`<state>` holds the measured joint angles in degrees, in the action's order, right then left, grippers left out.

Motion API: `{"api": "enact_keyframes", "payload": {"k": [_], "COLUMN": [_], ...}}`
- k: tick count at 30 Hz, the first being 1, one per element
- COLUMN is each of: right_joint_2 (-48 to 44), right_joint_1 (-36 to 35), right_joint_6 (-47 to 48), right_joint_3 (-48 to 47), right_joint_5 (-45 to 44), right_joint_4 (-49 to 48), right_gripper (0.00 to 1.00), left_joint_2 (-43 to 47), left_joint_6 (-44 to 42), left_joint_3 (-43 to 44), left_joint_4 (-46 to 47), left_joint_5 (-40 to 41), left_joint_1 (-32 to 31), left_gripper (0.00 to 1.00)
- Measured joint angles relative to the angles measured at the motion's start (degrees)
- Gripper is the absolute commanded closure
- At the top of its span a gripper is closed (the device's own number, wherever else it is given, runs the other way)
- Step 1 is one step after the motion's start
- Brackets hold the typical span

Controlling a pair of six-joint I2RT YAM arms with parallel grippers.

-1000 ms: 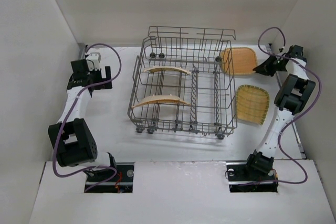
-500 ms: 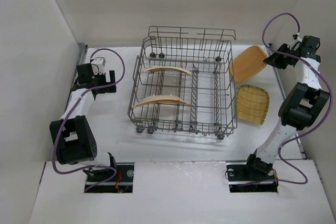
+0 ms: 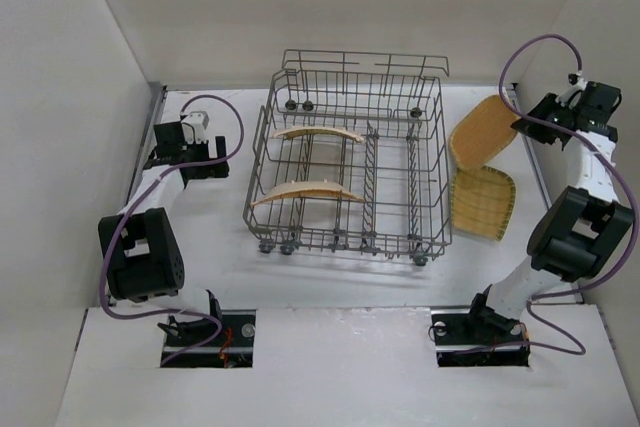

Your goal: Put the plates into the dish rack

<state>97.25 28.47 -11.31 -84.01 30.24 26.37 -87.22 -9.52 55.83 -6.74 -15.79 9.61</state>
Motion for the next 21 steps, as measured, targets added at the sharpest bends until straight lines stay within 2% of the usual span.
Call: {"api": "enact_keyframes", "payload": {"k": [21], "right_joint_2": [-16.2], "right_joint_1": [-1.2], "right_joint_6": [2.1], "right_joint_3": [2.8], "right_joint_5": [-1.7], "right_joint_4": [-0.2], "right_gripper": [1.0], "left_joint_2": [-2.3], "left_joint_6": [0.4], "left_joint_3": [0.0], "left_joint_4": [1.4], "left_joint_5": [-2.2], "left_joint_1": [-1.6], "left_gripper": [0.0]}}
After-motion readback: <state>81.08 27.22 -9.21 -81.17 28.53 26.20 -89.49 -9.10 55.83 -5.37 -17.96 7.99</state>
